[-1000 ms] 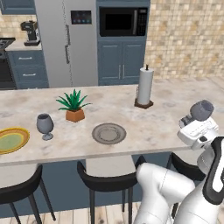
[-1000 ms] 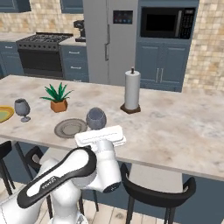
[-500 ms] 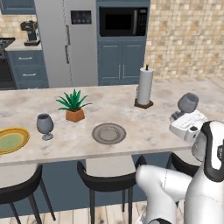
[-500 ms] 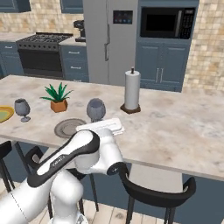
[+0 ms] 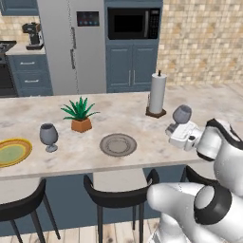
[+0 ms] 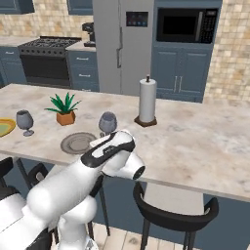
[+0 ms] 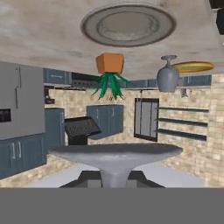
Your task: Retrieve the wine glasses from the counter and place one next to each plate.
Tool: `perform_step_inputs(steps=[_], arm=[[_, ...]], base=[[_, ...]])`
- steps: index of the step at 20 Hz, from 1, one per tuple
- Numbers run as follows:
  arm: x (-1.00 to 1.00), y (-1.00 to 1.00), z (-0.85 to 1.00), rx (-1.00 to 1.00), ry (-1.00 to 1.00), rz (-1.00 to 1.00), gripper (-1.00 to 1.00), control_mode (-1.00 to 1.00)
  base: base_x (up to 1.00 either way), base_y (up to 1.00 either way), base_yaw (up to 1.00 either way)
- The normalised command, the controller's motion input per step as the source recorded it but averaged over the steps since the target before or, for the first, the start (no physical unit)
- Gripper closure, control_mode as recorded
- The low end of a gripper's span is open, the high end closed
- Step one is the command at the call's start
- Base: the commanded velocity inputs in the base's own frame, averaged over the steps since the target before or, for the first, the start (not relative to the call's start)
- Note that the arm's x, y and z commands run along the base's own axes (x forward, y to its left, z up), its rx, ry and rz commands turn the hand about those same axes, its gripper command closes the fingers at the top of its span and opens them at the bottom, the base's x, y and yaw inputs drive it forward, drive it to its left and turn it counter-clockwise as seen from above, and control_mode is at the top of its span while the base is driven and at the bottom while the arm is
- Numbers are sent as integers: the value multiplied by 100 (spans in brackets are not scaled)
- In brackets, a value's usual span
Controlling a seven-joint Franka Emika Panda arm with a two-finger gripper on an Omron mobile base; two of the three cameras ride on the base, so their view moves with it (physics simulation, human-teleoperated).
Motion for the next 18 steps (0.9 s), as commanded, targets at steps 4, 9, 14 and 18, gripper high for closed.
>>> perform_step_inputs(steps=[4,9,14,18], arm=[[1,-2,-12,-19,0,32,100,-100],[12,0,0,-22,0,24,100,-100],[40,0,0,-11,13,13,100,-100],[54,16,0,0,14,4,100,-100]], base=[[0,0,0],[0,0,0],[0,0,0],[0,0,0]])
